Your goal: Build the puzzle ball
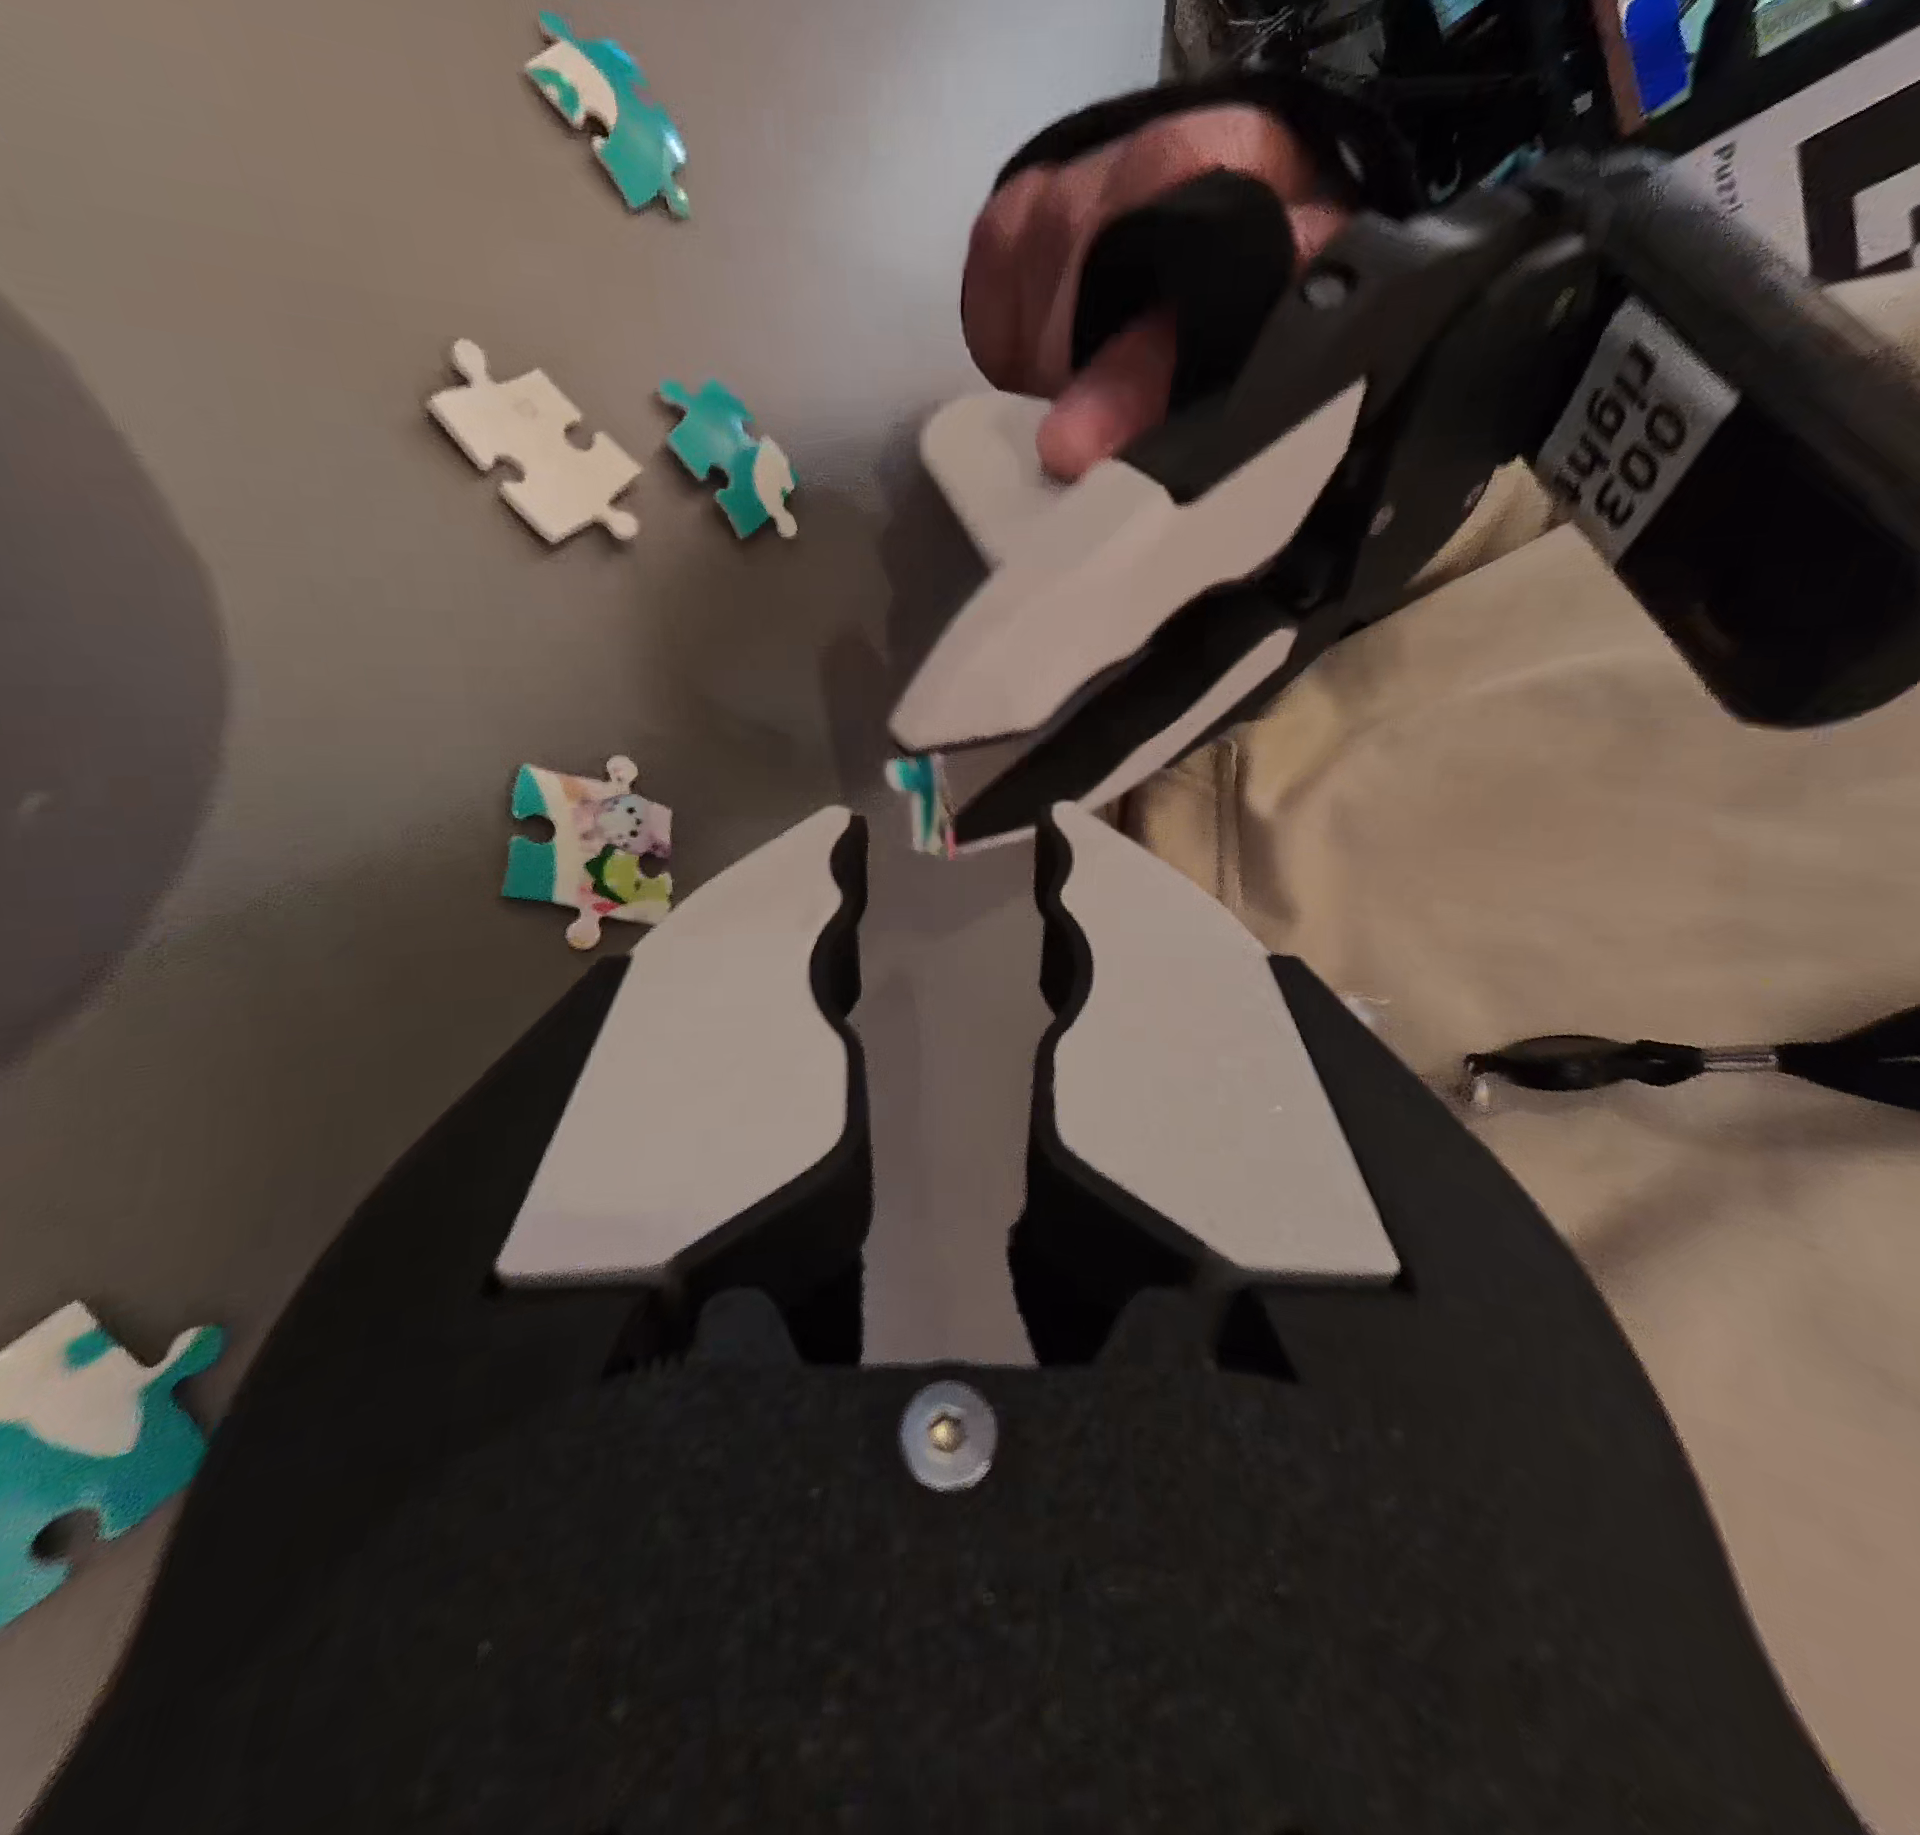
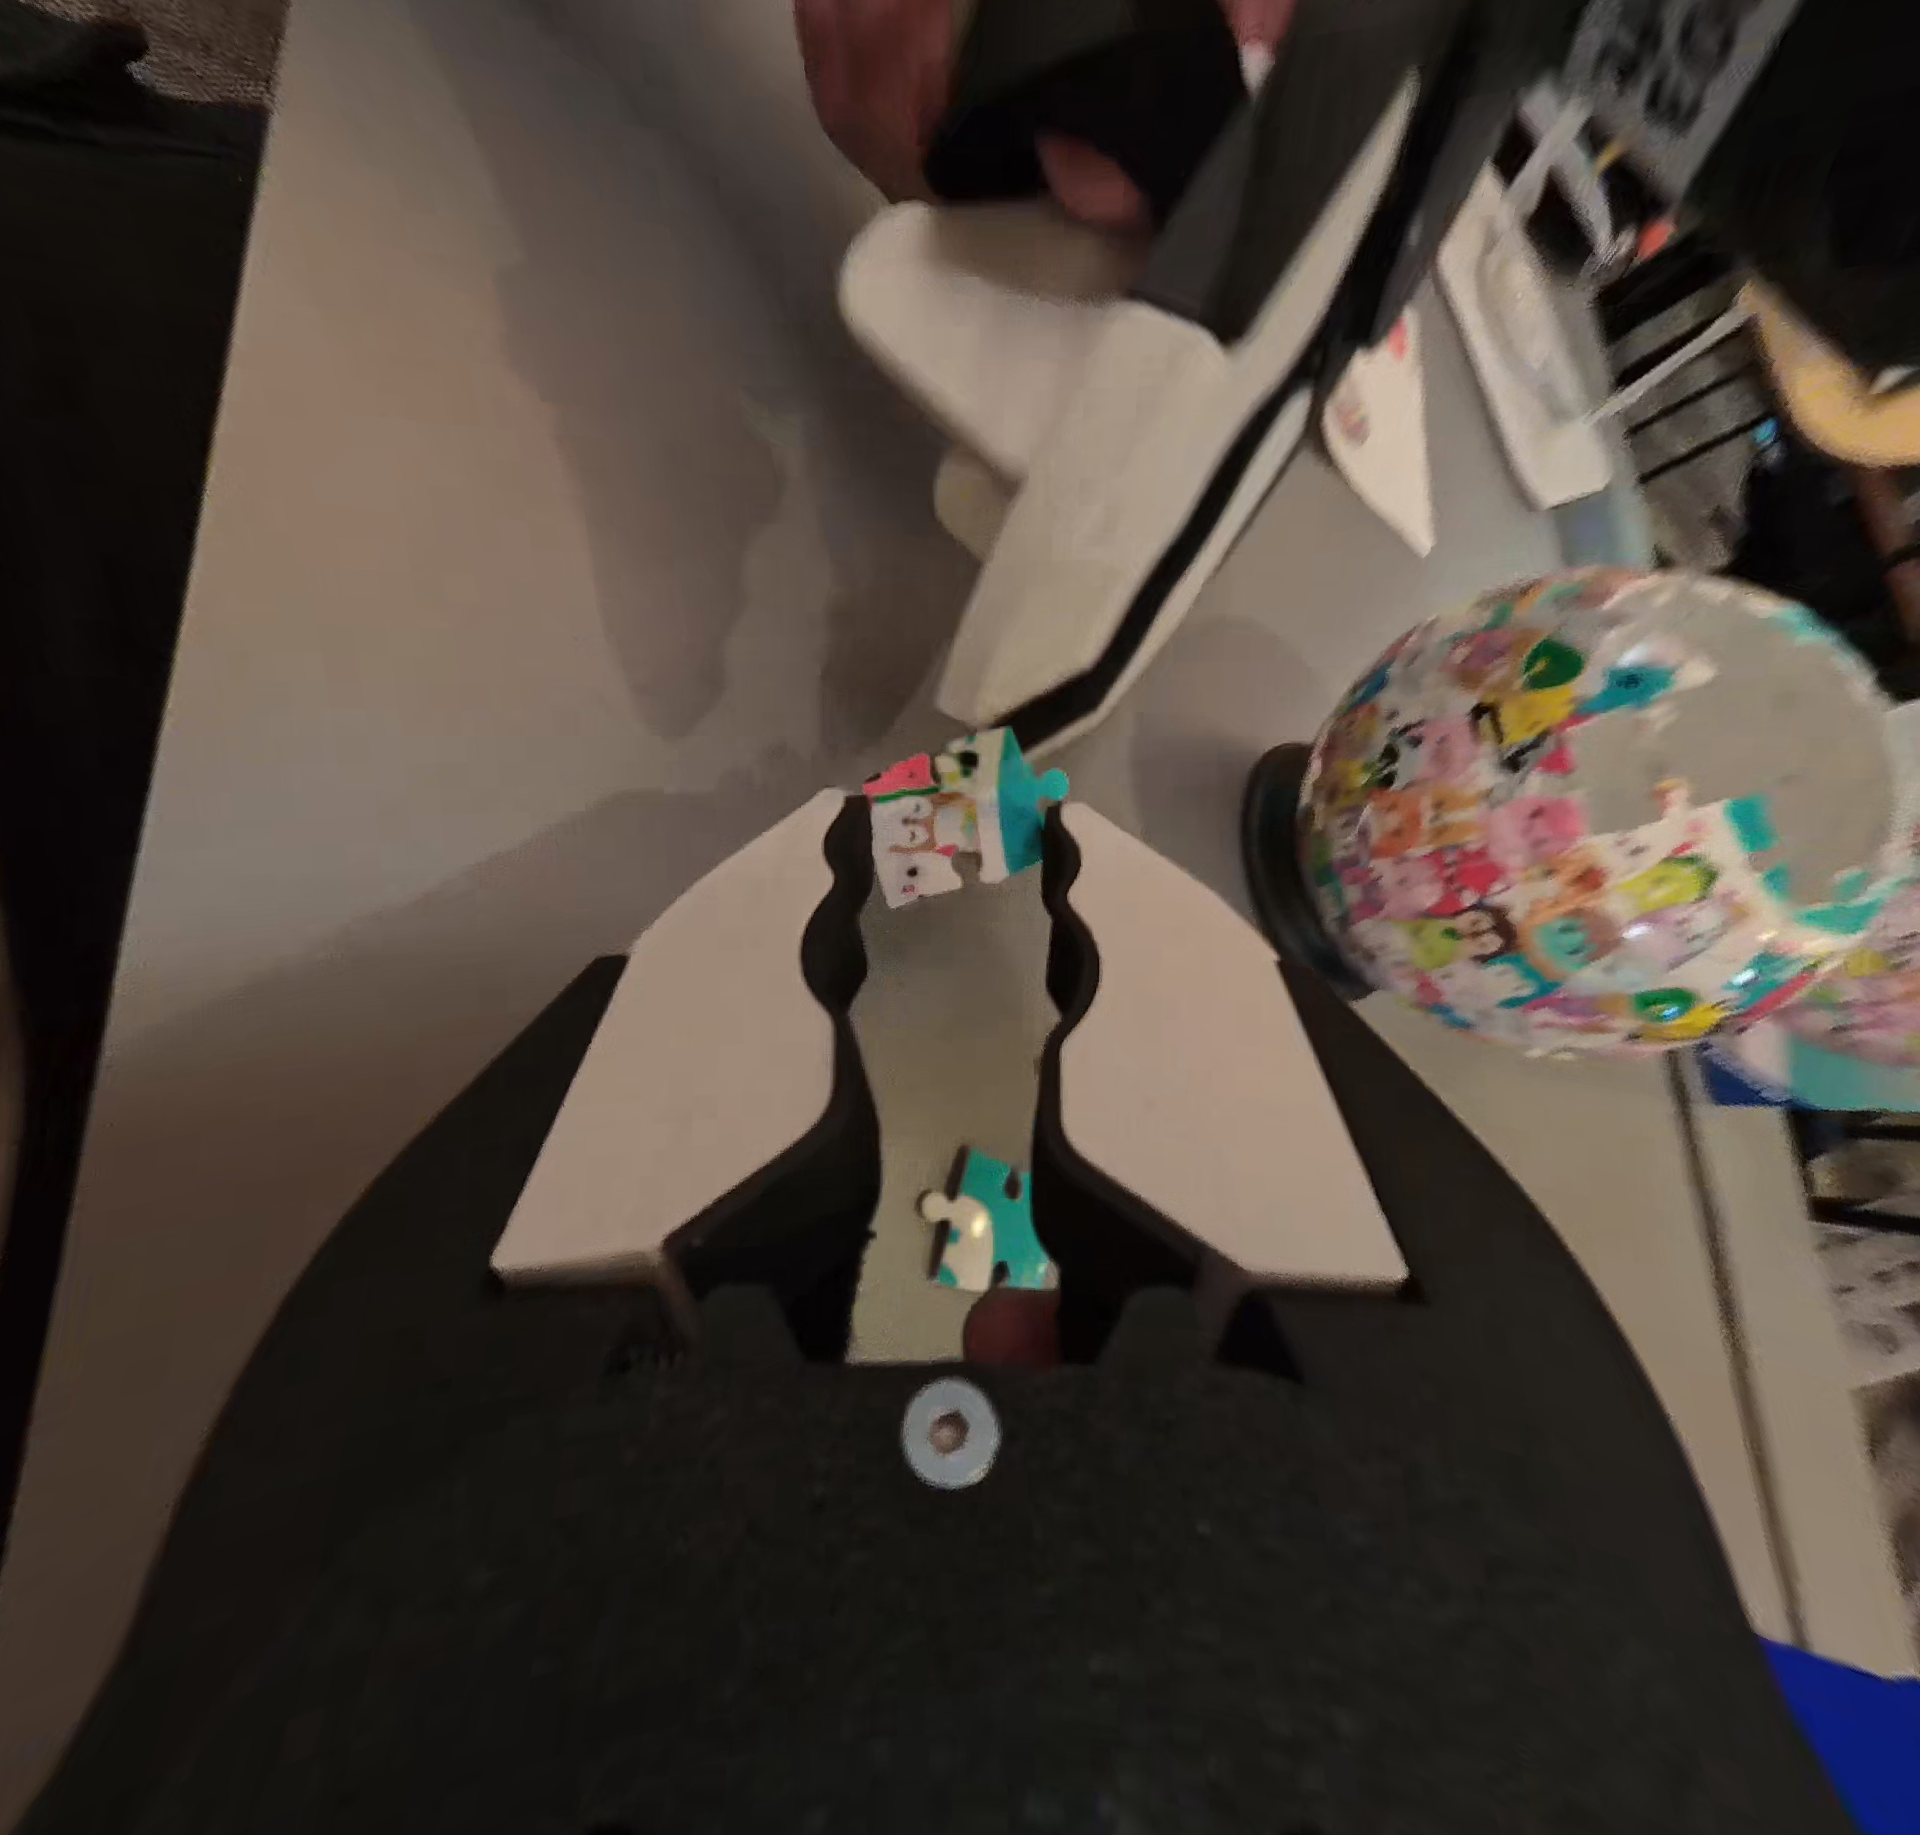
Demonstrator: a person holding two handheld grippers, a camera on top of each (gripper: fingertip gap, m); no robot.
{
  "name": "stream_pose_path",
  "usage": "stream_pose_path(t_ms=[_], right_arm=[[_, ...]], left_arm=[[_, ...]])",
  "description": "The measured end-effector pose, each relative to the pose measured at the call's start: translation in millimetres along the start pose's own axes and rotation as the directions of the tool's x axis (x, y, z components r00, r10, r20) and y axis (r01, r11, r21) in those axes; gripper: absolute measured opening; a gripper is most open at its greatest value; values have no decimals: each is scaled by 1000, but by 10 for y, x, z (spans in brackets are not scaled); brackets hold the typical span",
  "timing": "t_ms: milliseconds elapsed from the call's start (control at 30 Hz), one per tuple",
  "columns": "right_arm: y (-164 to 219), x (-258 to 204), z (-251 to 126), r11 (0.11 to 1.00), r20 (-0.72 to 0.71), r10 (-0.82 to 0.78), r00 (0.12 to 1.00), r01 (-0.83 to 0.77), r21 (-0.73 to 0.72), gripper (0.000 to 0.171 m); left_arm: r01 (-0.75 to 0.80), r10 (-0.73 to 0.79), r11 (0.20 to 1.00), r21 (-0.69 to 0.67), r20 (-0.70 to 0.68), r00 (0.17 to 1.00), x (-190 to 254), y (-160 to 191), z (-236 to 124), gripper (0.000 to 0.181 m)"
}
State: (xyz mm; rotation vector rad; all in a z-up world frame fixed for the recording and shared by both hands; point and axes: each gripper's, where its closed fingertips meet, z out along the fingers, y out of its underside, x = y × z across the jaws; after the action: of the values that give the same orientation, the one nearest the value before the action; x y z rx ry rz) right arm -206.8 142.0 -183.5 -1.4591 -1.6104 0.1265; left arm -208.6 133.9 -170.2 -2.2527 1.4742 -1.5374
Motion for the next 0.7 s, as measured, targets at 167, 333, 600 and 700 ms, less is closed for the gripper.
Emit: stream_pose_path(t_ms=[167, 333, 600, 700], right_arm=[[-185, 63, -68, 993, -80, -118, 990, 120, 21, 31], [-264, 39, -98, 986, -98, -157, 983, 161, 35, 31], [-354, 116, -257, 986, -143, -89, 986, 108, 129, 29], [-418, 266, -393, 966, -122, 102, 987, -69, 251, 32]], left_arm=[[-20, 19, 996, -86, -7, 1000, 87, -81, -117, 5], [-20, 17, 982, -187, -16, 1000, 162, -39, -133, 4], [-14, 3, 978, -207, -52, 999, 250, -198, -228, 1], [-92, 100, 974, -209, 30, 995, 256, -461, -478, 1]])
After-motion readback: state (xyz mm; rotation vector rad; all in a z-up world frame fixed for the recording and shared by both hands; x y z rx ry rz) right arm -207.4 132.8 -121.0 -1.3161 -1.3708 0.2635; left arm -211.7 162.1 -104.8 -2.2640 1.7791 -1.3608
